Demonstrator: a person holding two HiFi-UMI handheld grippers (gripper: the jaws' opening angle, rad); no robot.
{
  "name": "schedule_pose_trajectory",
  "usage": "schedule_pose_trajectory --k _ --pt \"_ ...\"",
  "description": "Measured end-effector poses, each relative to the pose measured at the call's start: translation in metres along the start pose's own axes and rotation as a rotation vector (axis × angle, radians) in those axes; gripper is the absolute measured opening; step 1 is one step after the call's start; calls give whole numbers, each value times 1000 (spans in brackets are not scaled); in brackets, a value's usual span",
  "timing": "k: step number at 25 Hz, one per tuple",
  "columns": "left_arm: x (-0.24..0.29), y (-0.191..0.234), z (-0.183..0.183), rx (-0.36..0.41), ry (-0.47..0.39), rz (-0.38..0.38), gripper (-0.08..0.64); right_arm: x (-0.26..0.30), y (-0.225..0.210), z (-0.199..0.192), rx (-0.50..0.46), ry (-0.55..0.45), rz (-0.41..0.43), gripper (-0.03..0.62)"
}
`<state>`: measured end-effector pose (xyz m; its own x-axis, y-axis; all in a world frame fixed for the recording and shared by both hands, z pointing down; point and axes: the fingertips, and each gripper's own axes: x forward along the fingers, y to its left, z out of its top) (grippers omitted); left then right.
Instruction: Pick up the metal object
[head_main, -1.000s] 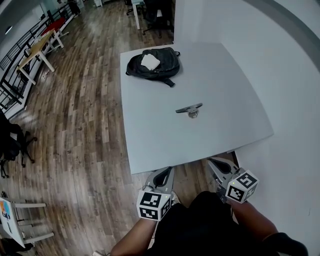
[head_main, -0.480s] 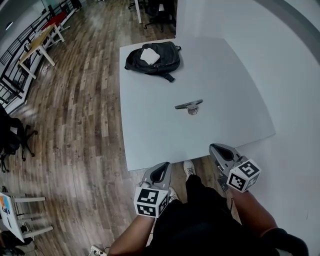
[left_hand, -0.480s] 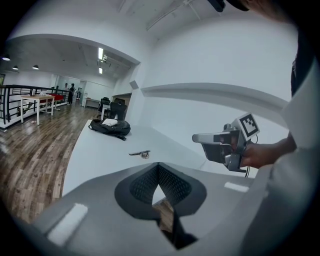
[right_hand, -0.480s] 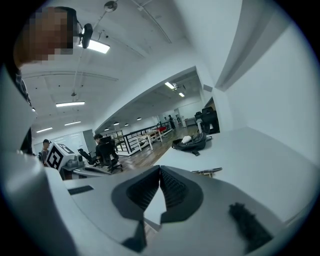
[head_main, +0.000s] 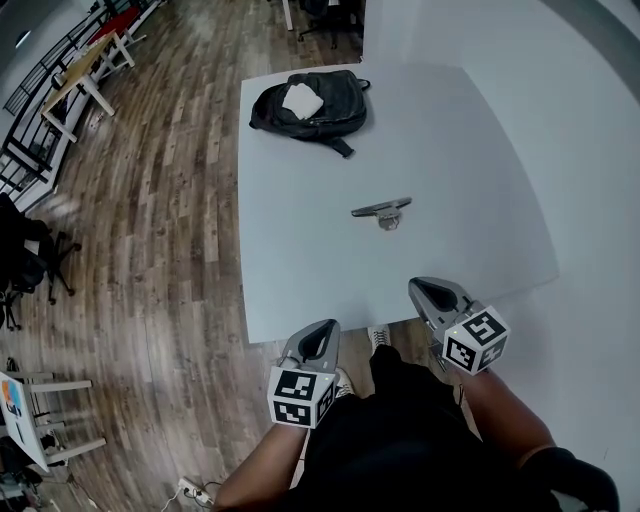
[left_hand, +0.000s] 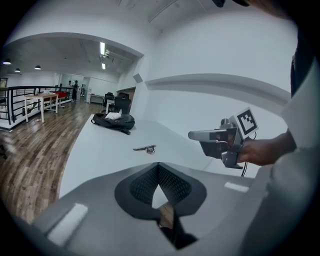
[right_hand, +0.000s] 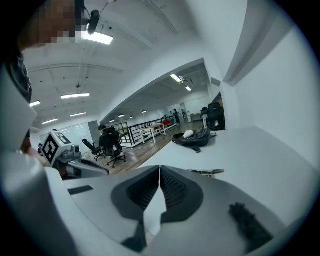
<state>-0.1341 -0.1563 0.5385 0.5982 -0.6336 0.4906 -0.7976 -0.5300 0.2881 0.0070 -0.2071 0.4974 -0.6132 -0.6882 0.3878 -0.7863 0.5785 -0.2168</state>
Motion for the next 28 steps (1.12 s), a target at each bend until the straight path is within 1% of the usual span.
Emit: schedule_pose_trajectory --k 3,7,9,13,16,21,23,28 --pt "11 0 3 -3 10 4 8 14 -11 -7 -63 46 -4 8" --pt "29 -1 6 9 24 1 8 32 -27 -17 -212 121 -23 8" --pt "37 2 7 3 31 10 8 40 -34 -21 -264 146 -29 8" --pt "52 9 9 -6 47 32 8 58 -52 -31 -290 186 -17 9" --pt "61 11 10 -10 60 34 8 69 -68 -38 -304 219 -17 29" --pt "77 18 8 -25 76 44 8 89 -89 -49 -392 272 -29 46" --pt "85 19 9 -28 77 43 8 95 -97 -51 -454 291 -33 49" --pt "104 20 18 -38 71 40 8 113 -114 -57 -673 361 -47 51"
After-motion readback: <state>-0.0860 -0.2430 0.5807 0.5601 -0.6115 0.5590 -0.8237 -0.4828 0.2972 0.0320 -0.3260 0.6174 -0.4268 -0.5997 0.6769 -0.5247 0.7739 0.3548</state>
